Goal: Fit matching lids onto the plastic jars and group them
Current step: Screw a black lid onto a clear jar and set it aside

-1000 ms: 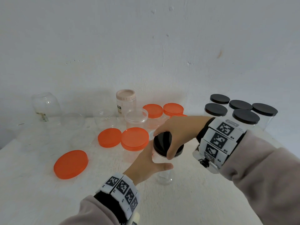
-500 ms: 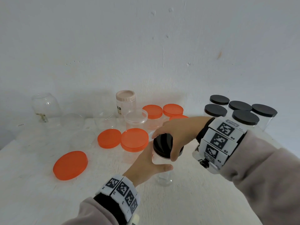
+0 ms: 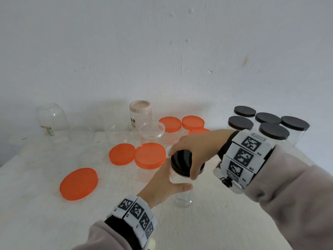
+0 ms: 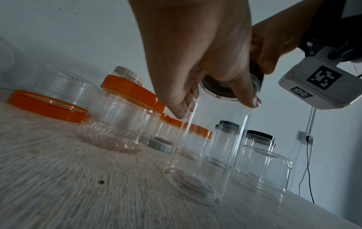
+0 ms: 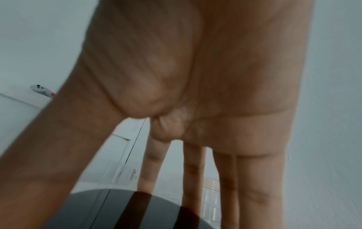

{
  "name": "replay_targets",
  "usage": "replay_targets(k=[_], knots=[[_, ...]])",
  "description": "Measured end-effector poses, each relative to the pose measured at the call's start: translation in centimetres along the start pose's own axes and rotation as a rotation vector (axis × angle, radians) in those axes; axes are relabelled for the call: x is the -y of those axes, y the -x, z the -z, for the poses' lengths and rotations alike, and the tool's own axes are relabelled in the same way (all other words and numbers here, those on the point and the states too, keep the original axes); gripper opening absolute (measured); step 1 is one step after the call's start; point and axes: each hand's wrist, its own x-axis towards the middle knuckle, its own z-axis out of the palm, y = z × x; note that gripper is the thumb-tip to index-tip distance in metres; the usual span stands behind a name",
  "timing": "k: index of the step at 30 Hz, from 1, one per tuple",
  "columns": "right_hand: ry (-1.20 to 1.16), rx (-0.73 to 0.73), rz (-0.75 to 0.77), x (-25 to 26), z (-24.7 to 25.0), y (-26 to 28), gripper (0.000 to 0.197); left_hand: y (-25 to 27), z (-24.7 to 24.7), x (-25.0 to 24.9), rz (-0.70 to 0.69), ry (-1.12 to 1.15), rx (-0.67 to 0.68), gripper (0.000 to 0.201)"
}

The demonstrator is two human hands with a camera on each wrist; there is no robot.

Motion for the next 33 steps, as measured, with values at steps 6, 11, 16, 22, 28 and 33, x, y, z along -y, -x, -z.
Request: replay_targets(k=[6, 11, 16, 22, 28, 33], knots=[[-0.043, -0.124, 0.016, 0.1, -0.7, -0.6, 0.065, 0.0, 0.0, 0.0, -0.011, 0.001, 0.010, 0.087], [-0.014, -0.198, -0.029, 0.1, -1.2, -1.2, 0.056, 0.1, 0.0, 0.0, -0.017, -0.004, 0.032, 0.086], [-0.031, -0.263, -0.082, -0.1, -2.1, -1.0, 0.066, 0.0, 0.0, 0.0, -0.002, 0.011, 0.020, 0.088], [-0.073, -0.056, -0.004, -0.8, -1.3, -0.2, 0.083, 0.2, -0.1, 0.1, 0.002, 0.013, 0.012, 0.084], [-0.095, -0.142, 0.008, -1.0, -1.6, -0.5, 0.077, 0.2, -0.1, 0.0, 0.001, 0.020, -0.001, 0.092], [-0.099, -0.246, -0.080, -0.6, -2.5, -0.6, 0.069, 0.3, -0.1, -0.1, -0.003, 0.013, 0.007, 0.087]])
